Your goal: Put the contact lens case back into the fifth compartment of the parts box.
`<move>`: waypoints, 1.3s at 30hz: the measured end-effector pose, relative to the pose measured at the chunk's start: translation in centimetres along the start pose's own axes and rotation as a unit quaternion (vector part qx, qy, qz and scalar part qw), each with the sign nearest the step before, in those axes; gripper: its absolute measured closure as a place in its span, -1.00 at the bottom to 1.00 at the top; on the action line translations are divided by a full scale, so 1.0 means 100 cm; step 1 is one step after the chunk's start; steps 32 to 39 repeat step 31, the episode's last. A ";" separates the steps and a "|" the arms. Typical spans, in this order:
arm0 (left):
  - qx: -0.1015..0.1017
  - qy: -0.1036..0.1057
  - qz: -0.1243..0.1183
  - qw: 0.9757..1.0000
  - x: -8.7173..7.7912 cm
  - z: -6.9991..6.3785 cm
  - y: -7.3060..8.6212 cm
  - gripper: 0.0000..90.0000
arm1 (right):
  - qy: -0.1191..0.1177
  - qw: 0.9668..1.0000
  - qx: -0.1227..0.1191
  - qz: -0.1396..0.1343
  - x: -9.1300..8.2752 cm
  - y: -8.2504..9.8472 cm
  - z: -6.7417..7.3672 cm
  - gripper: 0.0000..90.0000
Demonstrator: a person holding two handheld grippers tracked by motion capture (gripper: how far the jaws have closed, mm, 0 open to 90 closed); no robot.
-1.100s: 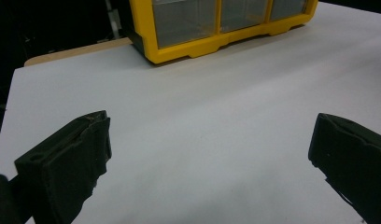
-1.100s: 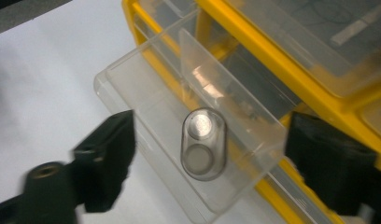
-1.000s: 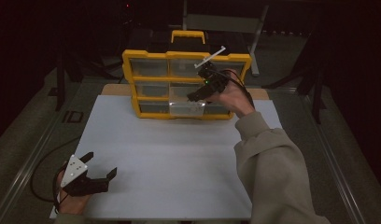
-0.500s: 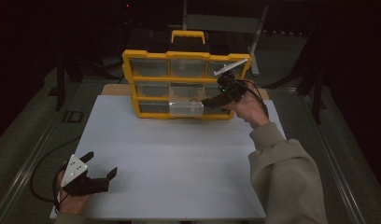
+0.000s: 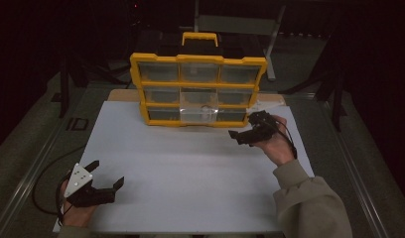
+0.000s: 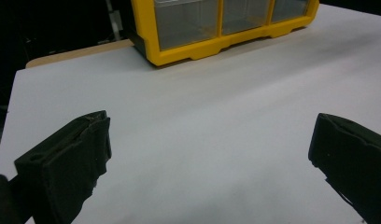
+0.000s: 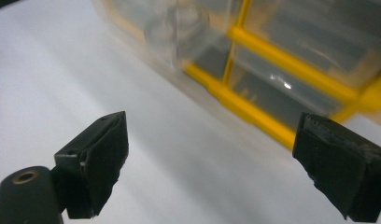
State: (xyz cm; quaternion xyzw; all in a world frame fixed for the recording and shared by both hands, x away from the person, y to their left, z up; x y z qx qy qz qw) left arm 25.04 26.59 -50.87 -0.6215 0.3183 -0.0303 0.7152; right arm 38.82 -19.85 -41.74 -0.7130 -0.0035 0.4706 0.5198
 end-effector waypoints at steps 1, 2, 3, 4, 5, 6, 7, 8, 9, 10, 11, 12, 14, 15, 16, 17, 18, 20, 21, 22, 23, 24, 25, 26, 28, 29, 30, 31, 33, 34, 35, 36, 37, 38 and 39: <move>0.000 0.000 0.000 1.000 0.000 0.000 0.000 -1.00 | 0.001 1.000 0.002 -0.003 -0.001 0.006 0.001 -0.77; 0.001 -0.001 0.000 1.000 0.000 0.000 -0.001 -1.00 | 0.011 1.000 0.000 -0.009 -0.003 0.014 0.003 -0.77; 0.001 -0.001 0.000 1.000 0.000 0.000 -0.001 -1.00 | 0.016 1.000 -0.004 -0.014 -0.005 0.021 0.005 -0.77; 0.001 -0.001 0.000 1.000 0.000 0.000 -0.001 -1.00 | 0.016 1.000 -0.004 -0.014 -0.005 0.021 0.005 -0.77; 0.000 -0.003 -0.001 1.000 0.000 0.001 -0.002 -1.00 | 0.018 1.000 -0.008 -0.020 -0.008 0.027 0.008 -0.79; 0.000 -0.004 0.000 1.000 0.000 0.002 -0.002 -1.00 | 0.023 0.999 -0.020 -0.030 -0.012 0.037 0.012 -0.80; -0.001 -0.004 -0.001 1.000 0.000 0.002 -0.002 -1.00 | 0.021 0.999 -0.019 -0.036 -0.016 0.047 0.014 -0.81; -0.002 -0.004 -0.002 1.000 0.000 0.002 -0.003 -1.00 | 0.017 0.999 -0.016 -0.040 -0.018 0.053 0.016 -0.81; -0.005 -0.005 -0.003 1.000 0.000 0.003 -0.003 -1.00 | 0.014 0.999 -0.011 -0.046 -0.021 0.061 0.017 -0.81; -0.006 -0.005 -0.005 1.000 0.000 0.003 -0.004 -1.00 | 0.011 0.998 -0.004 -0.055 -0.024 0.069 0.018 -0.81; -0.006 -0.006 -0.006 1.000 0.000 0.003 -0.004 -1.00 | 0.009 0.998 0.004 -0.062 -0.027 0.078 0.020 -0.81; -0.007 -0.005 -0.008 1.000 0.000 0.003 -0.005 -1.00 | 0.011 0.998 0.006 -0.068 -0.030 0.086 0.021 -0.81; -0.009 -0.004 -0.010 1.000 0.000 0.003 -0.006 -1.00 | 0.020 0.996 0.007 -0.082 -0.034 0.101 0.024 -0.81; -0.008 -0.003 -0.011 1.000 0.001 0.002 -0.006 -1.00 | 0.023 0.996 0.007 -0.090 -0.036 0.109 0.025 -0.81; -0.007 -0.002 -0.012 1.000 0.001 0.001 -0.006 -1.00 | 0.026 0.995 0.012 -0.099 -0.039 0.115 0.025 -0.81; -0.007 -0.002 -0.012 1.000 0.001 0.001 -0.006 -1.00 | 0.026 0.995 0.012 -0.099 -0.039 0.115 0.025 -0.81; -0.005 -0.001 -0.015 1.000 0.000 0.000 -0.007 -1.00 | 0.025 0.994 0.018 -0.108 -0.041 0.122 0.026 -0.81; -0.005 -0.001 -0.020 1.000 0.000 0.000 -0.008 -1.00 | 0.029 0.991 0.026 -0.130 -0.048 0.138 0.028 -0.81; -0.005 0.000 -0.022 1.000 -0.001 -0.001 -0.008 -1.00 | 0.026 0.989 0.031 -0.140 -0.050 0.142 0.028 -0.80; -0.004 -0.001 -0.022 1.000 -0.001 -0.001 -0.008 -1.00 | 0.024 0.988 0.037 -0.149 -0.051 0.146 0.029 -0.80; -0.004 -0.001 -0.022 1.000 -0.001 -0.001 -0.008 -1.00 | 0.024 0.988 0.037 -0.149 -0.051 0.146 0.029 -0.80; -0.005 -0.002 -0.025 1.000 -0.002 -0.002 -0.008 -1.00 | 0.020 0.987 0.038 -0.158 -0.052 0.149 0.030 -0.80; -0.004 -0.002 -0.026 1.000 -0.002 -0.002 -0.008 -1.00 | 0.020 0.985 0.038 -0.170 -0.052 0.153 0.032 -0.80; -0.004 -0.003 -0.027 1.000 -0.002 -0.002 -0.008 -1.00 | 0.016 0.984 0.038 -0.176 -0.052 0.155 0.034 -0.80; -0.003 -0.004 -0.027 1.000 -0.003 -0.002 -0.009 -1.00 | 0.017 0.984 0.036 -0.176 -0.052 0.156 0.035 -0.81; -0.003 -0.004 -0.028 1.000 -0.003 -0.002 -0.008 -1.00 | 0.026 0.983 0.033 -0.178 -0.052 0.157 0.037 -0.80; -0.003 -0.004 -0.028 1.000 -0.003 -0.002 -0.008 -1.00 | 0.026 0.983 0.033 -0.178 -0.052 0.157 0.037 -0.80; -0.003 -0.004 -0.028 1.000 -0.003 -0.002 -0.008 -1.00 | 0.028 0.983 0.032 -0.181 -0.052 0.157 0.038 -0.80; -0.003 -0.004 -0.028 1.000 -0.003 -0.002 -0.008 -1.00 | 0.028 0.983 0.032 -0.181 -0.052 0.157 0.038 -0.80; -0.003 -0.004 -0.028 1.000 -0.003 -0.002 -0.008 -1.00 | 0.028 0.983 0.032 -0.181 -0.052 0.157 0.038 -0.80; -0.003 -0.004 -0.028 1.000 -0.003 -0.002 -0.008 -1.00 | 0.028 0.983 0.032 -0.181 -0.052 0.157 0.038 -0.80; -0.003 -0.004 -0.028 1.000 -0.003 -0.002 -0.008 -1.00 | 0.028 0.983 0.032 -0.181 -0.052 0.157 0.038 -0.80; -0.003 -0.004 -0.028 1.000 -0.003 -0.002 -0.008 -1.00 | 0.028 0.983 0.032 -0.181 -0.052 0.157 0.038 -0.80; -0.003 -0.004 -0.028 1.000 -0.003 -0.002 -0.008 -1.00 | 0.028 0.983 0.032 -0.181 -0.052 0.157 0.038 -0.80; -0.003 -0.004 -0.028 1.000 -0.003 -0.002 -0.008 -1.00 | 0.028 0.983 0.032 -0.181 -0.052 0.157 0.038 -0.80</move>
Point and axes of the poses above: each handheld gripper's, and its own axes: x roughly forward along the jaws, y roughly out of its underside, z roughly to its left, the point moved 3 cm from there along x, roughly forward along the jaws, and after that the axes turned 1 degree about z, right-handed, at the moved point
